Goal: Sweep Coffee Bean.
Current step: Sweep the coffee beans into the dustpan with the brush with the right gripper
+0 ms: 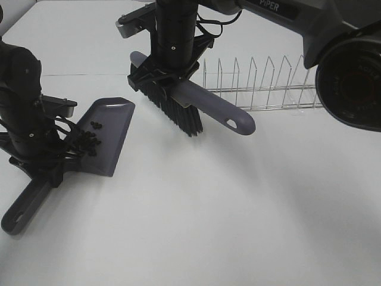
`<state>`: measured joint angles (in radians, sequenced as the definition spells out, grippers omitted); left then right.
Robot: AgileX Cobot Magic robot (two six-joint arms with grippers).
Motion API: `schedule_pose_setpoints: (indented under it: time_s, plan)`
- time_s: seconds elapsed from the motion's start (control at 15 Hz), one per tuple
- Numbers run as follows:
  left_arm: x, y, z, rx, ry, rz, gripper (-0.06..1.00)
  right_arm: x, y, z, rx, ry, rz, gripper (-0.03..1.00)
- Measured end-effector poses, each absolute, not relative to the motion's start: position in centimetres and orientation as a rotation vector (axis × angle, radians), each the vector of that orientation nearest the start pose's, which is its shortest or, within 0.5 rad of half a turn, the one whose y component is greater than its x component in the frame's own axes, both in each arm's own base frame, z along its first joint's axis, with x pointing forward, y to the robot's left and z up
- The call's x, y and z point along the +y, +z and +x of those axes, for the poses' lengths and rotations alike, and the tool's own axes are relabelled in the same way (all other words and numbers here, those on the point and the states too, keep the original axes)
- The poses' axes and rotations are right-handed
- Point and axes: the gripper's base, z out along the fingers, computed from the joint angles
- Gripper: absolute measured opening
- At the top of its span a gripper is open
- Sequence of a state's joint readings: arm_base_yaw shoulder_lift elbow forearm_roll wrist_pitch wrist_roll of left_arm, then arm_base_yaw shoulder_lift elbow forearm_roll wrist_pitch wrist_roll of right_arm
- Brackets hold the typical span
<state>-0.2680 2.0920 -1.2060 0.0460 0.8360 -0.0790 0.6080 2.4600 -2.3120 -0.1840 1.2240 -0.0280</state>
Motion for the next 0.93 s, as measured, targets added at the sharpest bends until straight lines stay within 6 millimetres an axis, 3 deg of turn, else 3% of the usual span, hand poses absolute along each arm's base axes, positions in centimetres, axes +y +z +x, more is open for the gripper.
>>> schedule_pose_setpoints:
  time_s: [0.07, 0.2, 0.47, 0.73, 0.93]
  plan:
    - [-9.2, 9.4, 34.7, 3.179, 0.070, 0.353, 0.33, 28.5, 18.4, 43.8, 2.673, -0.145, -0.909, 0.35]
    - [-9.2, 9.4, 34.7, 3.180, 0.069, 0.352, 0.33, 28.8, 14.7, 43.9, 2.754, -0.145, -0.890, 0.35]
    - [-9.2, 9.4, 34.7, 3.181, 0.063, 0.346, 0.33, 30.2, 13.5, 43.4, 2.807, 0.097, -0.861, 0.35]
    - [-9.3, 9.3, 34.6, 3.185, 0.060, 0.340, 0.33, 32.2, 11.1, 43.1, 2.826, 0.407, -0.793, 0.35]
    - [-9.3, 9.3, 34.6, 3.187, 0.059, 0.335, 0.33, 32.9, 11.1, 43.2, 2.799, 0.539, -0.727, 0.35]
